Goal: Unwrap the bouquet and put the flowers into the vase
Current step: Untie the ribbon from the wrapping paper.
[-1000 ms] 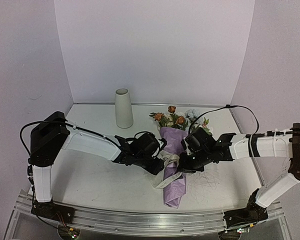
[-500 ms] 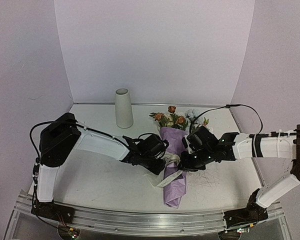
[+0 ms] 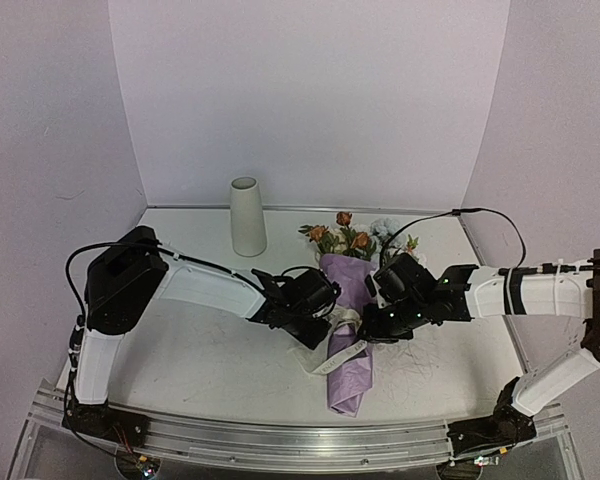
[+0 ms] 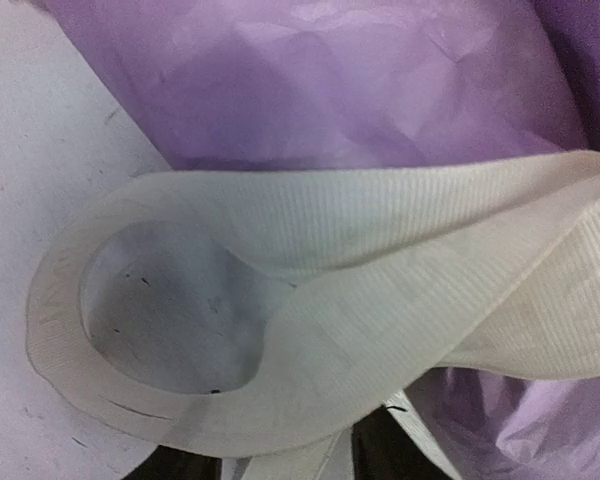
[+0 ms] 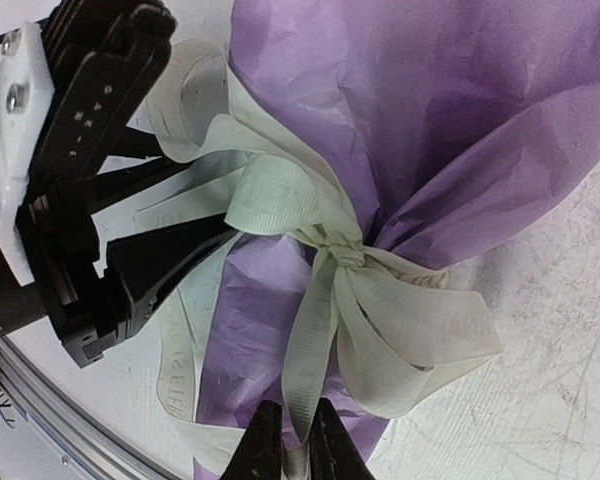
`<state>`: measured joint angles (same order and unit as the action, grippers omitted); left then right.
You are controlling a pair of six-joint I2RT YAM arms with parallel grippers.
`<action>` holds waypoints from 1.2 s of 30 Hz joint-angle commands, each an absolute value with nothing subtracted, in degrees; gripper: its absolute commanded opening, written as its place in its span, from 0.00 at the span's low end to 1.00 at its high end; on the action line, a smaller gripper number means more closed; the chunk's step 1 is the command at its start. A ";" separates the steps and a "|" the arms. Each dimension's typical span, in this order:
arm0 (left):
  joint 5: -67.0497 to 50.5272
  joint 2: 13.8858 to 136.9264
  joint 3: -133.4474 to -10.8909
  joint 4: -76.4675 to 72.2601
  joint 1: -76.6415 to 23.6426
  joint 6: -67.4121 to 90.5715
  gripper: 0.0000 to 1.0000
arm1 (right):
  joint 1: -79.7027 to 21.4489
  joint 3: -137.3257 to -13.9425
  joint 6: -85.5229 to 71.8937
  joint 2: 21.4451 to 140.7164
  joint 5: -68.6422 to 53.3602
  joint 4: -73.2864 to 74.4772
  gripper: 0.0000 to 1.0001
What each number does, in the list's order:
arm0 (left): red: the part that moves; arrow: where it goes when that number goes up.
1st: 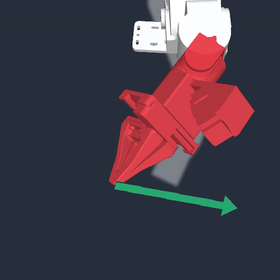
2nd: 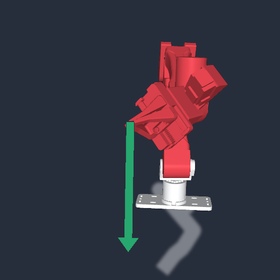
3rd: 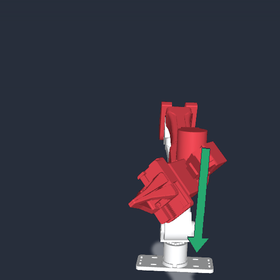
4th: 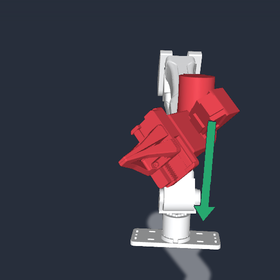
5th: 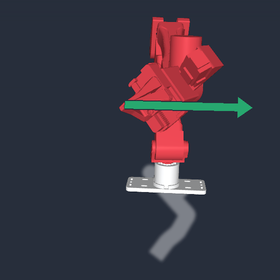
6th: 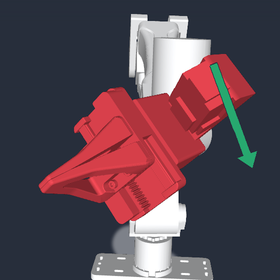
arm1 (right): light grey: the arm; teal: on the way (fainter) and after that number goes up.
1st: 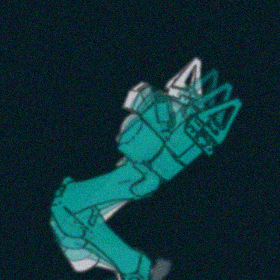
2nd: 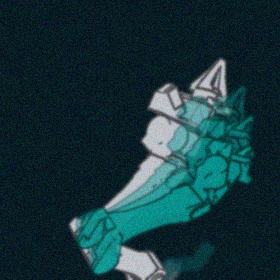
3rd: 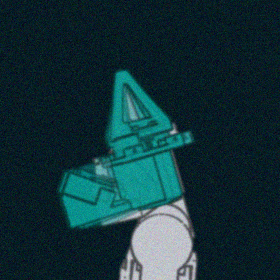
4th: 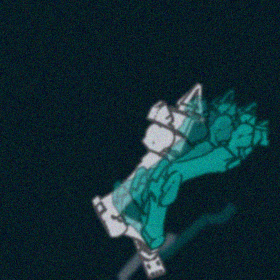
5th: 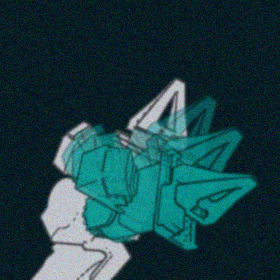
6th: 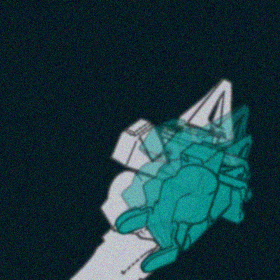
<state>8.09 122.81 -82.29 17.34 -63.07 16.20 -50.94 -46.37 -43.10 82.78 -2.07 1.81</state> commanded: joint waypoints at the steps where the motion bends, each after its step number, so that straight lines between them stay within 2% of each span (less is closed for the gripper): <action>1: 16.20 125.26 -85.34 25.19 -63.28 16.30 0.36 | -51.24 -48.01 -41.77 81.72 -0.02 5.10 0.12; 4: 18.83 123.33 -84.91 25.38 -63.29 16.96 0.20 | -51.24 -48.33 -41.09 81.44 1.71 6.27 0.14; 6: 18.94 122.19 -85.10 25.40 -63.28 17.13 0.06 | -51.24 -47.74 -41.18 81.22 3.03 6.58 0.19; 8: 19.05 120.90 -85.08 25.41 -63.28 17.70 0.00 | -51.16 -47.64 -41.19 81.42 3.77 6.98 0.19; 14: 19.82 117.58 -84.72 25.03 -63.28 19.51 0.00 | -50.99 -47.45 -41.09 81.42 5.79 7.97 0.18; 24: 19.94 114.65 -84.44 24.87 -63.28 21.21 0.00 | -50.28 -48.53 -39.85 81.44 7.99 9.96 0.00; 36: 32.08 109.03 -80.54 24.96 -63.45 24.26 0.00 | -47.07 -49.97 -37.74 81.24 11.75 13.00 0.00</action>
